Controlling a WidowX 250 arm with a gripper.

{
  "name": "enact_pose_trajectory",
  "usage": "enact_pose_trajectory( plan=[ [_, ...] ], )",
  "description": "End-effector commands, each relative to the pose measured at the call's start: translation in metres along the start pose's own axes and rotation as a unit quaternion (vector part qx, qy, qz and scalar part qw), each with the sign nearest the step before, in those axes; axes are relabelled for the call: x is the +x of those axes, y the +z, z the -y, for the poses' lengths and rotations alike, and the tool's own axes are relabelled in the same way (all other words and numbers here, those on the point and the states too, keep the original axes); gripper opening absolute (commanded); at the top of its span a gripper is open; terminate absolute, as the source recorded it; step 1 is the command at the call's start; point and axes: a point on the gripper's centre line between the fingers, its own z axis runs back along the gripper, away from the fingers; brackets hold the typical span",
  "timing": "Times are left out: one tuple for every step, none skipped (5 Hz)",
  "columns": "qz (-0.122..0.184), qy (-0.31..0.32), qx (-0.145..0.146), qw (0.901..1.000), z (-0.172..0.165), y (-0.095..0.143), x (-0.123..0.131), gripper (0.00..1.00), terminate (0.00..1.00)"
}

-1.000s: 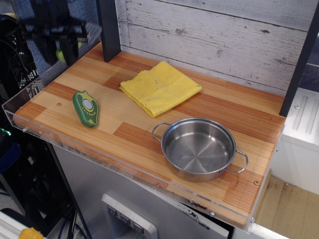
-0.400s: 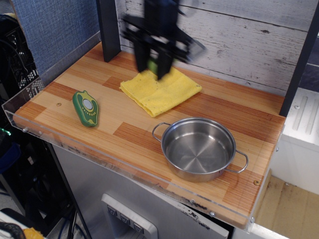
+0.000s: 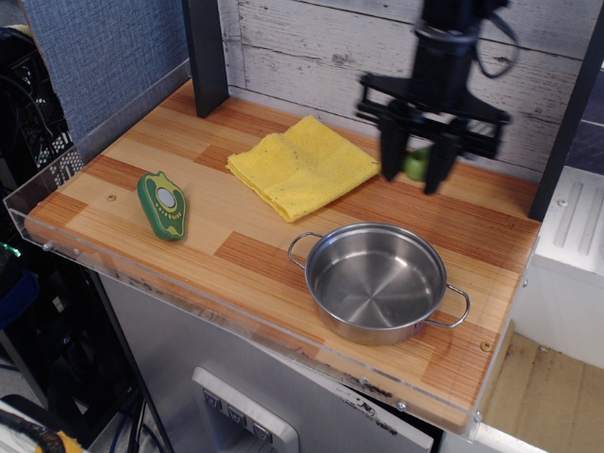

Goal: Move the spatula nearby upper right corner of table.

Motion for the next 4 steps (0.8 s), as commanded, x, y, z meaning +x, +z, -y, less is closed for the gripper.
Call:
enact_pose_trajectory(
  plan=[
    [0.028,0.105,-0.044,0.9931,0.012,0.013,0.012,0.0,0.0],
    [0.035,0.135,-0.031,0.9898,0.009,0.006,0.013,0.0,0.0],
    [0.033,0.145,0.002,0.9889,0.008,-0.01,0.013,0.0,0.0],
    [-0.001,0.144,0.022,0.9894,0.002,-0.038,0.015,0.0,0.0]
  ],
)
